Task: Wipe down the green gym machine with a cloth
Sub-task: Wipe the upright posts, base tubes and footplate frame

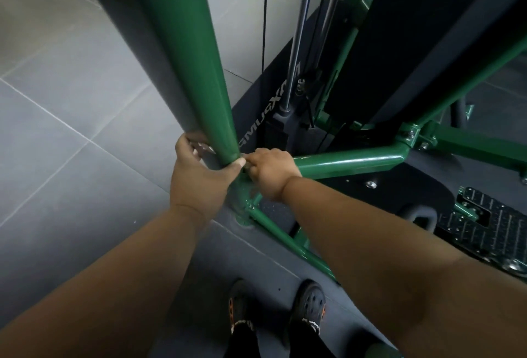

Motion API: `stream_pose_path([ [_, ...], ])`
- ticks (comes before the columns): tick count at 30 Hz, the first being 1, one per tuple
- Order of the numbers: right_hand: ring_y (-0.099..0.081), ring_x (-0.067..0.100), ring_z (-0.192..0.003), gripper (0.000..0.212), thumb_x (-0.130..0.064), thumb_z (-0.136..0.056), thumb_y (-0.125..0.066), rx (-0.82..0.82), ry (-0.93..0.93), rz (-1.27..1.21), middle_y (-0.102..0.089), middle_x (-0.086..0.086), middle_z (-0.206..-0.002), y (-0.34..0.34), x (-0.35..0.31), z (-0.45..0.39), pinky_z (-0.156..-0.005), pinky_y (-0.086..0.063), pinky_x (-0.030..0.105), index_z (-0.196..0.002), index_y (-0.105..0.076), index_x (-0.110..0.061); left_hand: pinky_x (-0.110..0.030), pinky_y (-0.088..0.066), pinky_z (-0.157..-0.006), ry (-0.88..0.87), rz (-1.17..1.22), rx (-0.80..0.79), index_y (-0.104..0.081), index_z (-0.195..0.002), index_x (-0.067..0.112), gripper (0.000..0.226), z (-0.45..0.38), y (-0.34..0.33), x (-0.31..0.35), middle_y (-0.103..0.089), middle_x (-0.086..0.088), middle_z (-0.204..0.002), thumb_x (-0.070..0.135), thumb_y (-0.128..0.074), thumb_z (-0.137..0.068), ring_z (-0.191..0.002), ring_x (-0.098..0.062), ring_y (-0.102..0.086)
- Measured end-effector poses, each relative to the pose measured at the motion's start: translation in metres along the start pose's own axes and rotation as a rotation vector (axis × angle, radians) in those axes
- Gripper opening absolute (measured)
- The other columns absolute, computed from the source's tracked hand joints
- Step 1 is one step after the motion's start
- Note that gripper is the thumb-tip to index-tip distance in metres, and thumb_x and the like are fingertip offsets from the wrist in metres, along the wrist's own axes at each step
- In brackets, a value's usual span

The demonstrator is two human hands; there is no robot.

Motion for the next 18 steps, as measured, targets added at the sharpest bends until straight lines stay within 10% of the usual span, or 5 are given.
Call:
stream_pose_path([
  [5, -0.061, 0.027, -0.114, 0.046, -0.033, -0.098, -0.059, -0.181, 0.150, 0.167, -0.063, -0.002, -0.123, 0.015, 0.024, -0.006, -0.089, -0.055, 0.041, -0.143, -0.054, -0.032, -0.036, -0.059, -0.100, 0.002, -0.051, -0.028, -0.047, -0.120, 0.044, 0.080, -0.006, 0.007, -0.001, -0.064, 0.027, -0.113, 0.037, -0.099, -0.060, -0.111, 0.003, -0.066],
  [9, -0.064, 0.031, -0.103, 0.012, -0.015, -0.094, -0.055, -0.489, -0.085, 0.332, -0.067, 0.006, -0.109, 0.040, 0.098, -0.020, -0.090, -0.056, 0.041, -0.106, -0.057, -0.017, -0.025, -0.054, -0.100, 0.011, -0.115, -0.039, -0.043, -0.125, 0.043, 0.084, -0.005, 0.008, 0.003, -0.061, 0.029, -0.116, 0.043, -0.099, -0.063, -0.109, 0.013, -0.059],
  [18, -0.053, 0.032, -0.134, 0.039, -0.010, -0.110, -0.039, -0.571, 0.099, 0.283, -0.054, 0.016, -0.149, 0.016, 0.055, -0.063, -0.105, -0.039, 0.033, -0.145, -0.056, -0.005, -0.036, -0.056, -0.100, -0.001, -0.161, 0.037, -0.042, -0.122, 0.043, 0.083, -0.007, 0.004, -0.003, -0.057, 0.028, -0.117, 0.049, -0.095, -0.058, -0.109, 0.010, -0.057],
])
Point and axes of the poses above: each hand's wrist, its own z-axis away from the middle knuckle, its own y-axis out of the back of the hand, x = y × z, the point moved 2 cm from there along -z, towards the middle knuckle
